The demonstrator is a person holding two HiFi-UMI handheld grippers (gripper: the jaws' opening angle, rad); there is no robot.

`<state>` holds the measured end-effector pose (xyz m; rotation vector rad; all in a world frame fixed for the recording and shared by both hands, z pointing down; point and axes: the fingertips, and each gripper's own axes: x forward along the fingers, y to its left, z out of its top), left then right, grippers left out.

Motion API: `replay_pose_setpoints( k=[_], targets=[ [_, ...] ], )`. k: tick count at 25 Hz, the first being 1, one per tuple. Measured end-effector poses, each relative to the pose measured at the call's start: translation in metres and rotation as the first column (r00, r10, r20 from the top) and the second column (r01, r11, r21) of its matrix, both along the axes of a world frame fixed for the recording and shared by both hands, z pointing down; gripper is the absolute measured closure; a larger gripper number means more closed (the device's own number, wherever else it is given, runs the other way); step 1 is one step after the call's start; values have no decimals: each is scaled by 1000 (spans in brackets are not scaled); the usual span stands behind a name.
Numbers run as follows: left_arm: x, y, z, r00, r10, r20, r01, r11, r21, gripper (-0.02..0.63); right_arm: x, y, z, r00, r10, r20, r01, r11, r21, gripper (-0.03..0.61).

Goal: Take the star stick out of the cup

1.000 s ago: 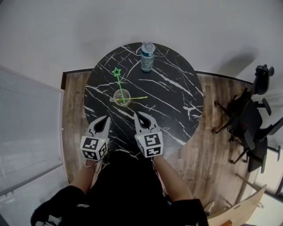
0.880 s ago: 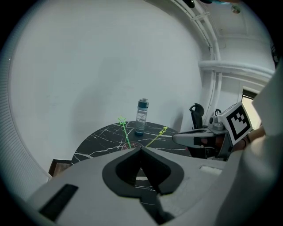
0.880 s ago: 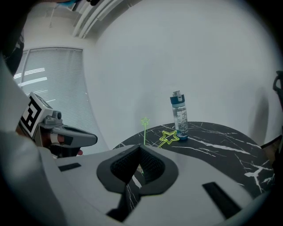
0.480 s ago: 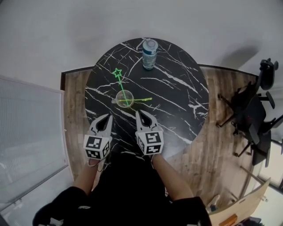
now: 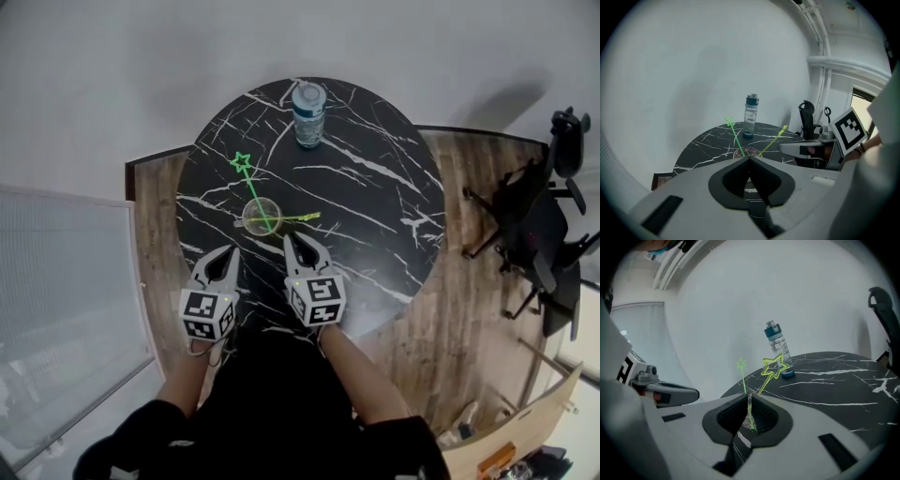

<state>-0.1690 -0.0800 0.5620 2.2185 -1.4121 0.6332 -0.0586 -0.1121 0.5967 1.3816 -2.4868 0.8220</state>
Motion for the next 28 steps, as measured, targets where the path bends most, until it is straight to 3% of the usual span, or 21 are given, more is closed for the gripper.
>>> replay_pose_setpoints(
  k=[2, 4, 15, 28],
  targets=[
    [2, -4, 1, 1000, 12, 4, -12, 1000, 1, 615, 0, -4, 1, 1000, 16, 22, -16, 1000, -6, 578],
    [4, -7, 2, 1000, 22, 8, -22, 1000, -3, 615, -1, -7, 2, 999, 32, 42, -32, 999, -15, 514],
    [11, -12, 15, 998, 64, 17, -63, 997, -40, 615, -3, -17, 15, 984, 91, 154, -79, 994, -82, 472],
    [-6, -9, 15, 1000, 11, 19, -10, 999, -40, 615, -6, -36, 19, 977, 94, 191, -76, 992, -98, 476]
  ],
)
